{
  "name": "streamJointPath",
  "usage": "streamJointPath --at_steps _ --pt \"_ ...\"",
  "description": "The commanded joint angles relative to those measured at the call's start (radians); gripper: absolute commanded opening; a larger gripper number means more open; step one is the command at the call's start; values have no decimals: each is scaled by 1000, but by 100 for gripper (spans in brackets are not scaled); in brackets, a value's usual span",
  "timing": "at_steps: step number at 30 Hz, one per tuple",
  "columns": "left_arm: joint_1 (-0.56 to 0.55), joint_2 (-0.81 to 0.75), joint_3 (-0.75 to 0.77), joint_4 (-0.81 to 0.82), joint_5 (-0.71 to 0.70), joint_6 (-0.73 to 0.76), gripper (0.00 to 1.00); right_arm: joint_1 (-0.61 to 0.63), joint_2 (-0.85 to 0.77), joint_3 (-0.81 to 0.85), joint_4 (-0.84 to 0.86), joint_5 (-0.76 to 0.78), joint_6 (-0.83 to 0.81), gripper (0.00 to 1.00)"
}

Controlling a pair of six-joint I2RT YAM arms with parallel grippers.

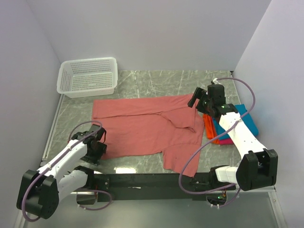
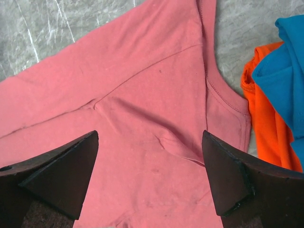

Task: Fold and stack the t-shirts
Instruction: Fold the tshirt

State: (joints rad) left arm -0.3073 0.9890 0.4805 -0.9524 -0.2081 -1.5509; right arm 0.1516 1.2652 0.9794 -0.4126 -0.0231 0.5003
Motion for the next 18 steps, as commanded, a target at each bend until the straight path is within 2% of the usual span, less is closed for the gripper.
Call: streamJointPath --at_steps 1,2,4,5,7,8,10,12,16,18 --pt "11 26 26 1 -126 -58 64 -7 -19 -8 -5 0 -19 95" --pt "20 39 20 9 -126 -52 53 -7 -26 -13 -15 0 -19 95" --pt "53 71 18 27 -111 -26 42 -7 -46 -27 -31 2 -22 95" --pt "57 80 20 29 -109 -23 32 -7 -52 -33 -37 2 -23 95" --pt "60 94 24 27 -105 -12 20 -7 -69 -45 -70 6 -22 95" --pt "60 91 24 27 -99 -11 10 -7 -75 -51 -84 0 -23 95" --pt "60 83 23 26 -97 -12 1 -1 -95 -77 -124 -21 -35 95" --pt "60 79 20 41 -97 -2 1 23 -112 -111 -149 -61 -58 94" --pt "60 79 39 61 -94 34 1 228 -145 -136 -265 -5 -89 92" --pt "60 83 58 61 -105 54 1 382 -151 -165 -293 -41 -88 92"
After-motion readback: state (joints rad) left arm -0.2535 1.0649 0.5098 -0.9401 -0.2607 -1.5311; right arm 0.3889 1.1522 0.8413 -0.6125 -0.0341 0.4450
